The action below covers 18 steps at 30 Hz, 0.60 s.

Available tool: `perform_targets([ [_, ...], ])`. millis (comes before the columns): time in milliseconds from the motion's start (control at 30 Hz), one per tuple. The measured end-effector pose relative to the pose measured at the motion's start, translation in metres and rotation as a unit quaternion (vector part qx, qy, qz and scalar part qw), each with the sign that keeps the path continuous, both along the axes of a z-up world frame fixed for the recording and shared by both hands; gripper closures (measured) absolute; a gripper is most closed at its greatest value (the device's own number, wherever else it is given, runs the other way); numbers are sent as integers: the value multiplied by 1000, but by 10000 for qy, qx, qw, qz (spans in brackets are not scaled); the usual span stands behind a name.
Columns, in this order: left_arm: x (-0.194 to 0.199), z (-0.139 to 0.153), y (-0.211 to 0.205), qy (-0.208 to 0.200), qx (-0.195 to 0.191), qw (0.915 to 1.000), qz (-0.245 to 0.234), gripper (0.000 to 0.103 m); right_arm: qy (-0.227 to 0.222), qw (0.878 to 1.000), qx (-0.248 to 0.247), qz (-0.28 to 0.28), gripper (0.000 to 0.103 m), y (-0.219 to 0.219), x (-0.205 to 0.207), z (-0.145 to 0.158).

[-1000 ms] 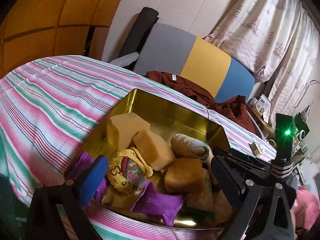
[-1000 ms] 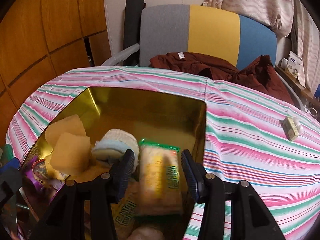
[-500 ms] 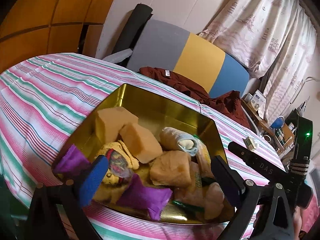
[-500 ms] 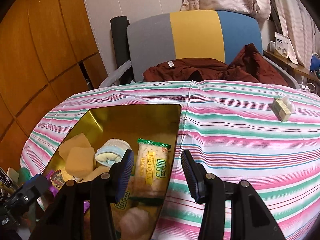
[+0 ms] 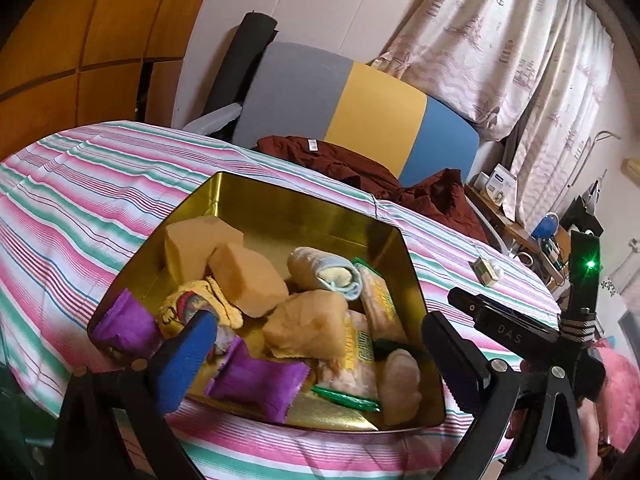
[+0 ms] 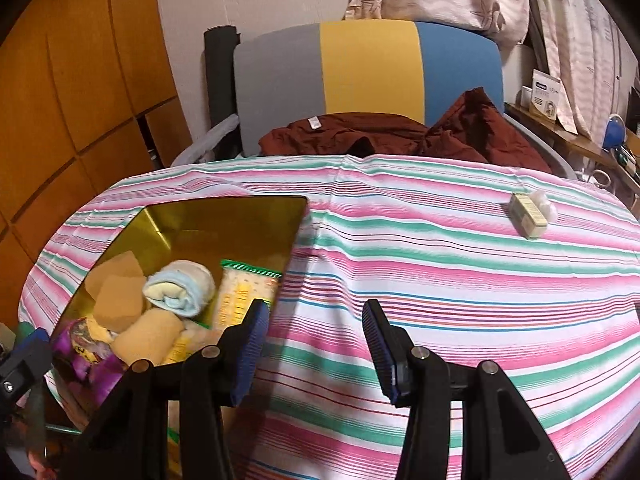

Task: Organize objects
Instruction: 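Withdraw both grippers from the tray toward the remaining items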

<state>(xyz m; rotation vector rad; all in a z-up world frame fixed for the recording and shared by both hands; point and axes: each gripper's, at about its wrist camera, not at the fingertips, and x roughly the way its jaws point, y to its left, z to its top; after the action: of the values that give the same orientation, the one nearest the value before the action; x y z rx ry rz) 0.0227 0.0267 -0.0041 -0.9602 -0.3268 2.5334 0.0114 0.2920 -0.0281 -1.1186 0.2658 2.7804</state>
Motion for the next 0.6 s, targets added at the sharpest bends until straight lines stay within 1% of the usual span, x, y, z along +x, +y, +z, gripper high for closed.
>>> perform_targets([
  [133, 3, 0, 10, -37, -80, 9999, -93, 0, -52, 9999, -50, -124, 54, 17, 6, -4],
  [267, 8, 1, 29, -96, -143, 9995, -281, 0, -120, 9995, -149, -245, 54, 36, 11, -10],
  [367, 12, 4, 49, -127, -218, 9984, -505, 0, -153, 9992, -170, -341, 54, 50, 15, -14],
  [467, 17, 9, 71, -72, -301, 9969, -725, 0, -164, 9986, -181, -472, 54, 71, 20, -18],
  [600, 23, 13, 105, -12, -499, 9929, -1082, 0, -181, 9974, -197, -674, 54, 100, 24, -22],
])
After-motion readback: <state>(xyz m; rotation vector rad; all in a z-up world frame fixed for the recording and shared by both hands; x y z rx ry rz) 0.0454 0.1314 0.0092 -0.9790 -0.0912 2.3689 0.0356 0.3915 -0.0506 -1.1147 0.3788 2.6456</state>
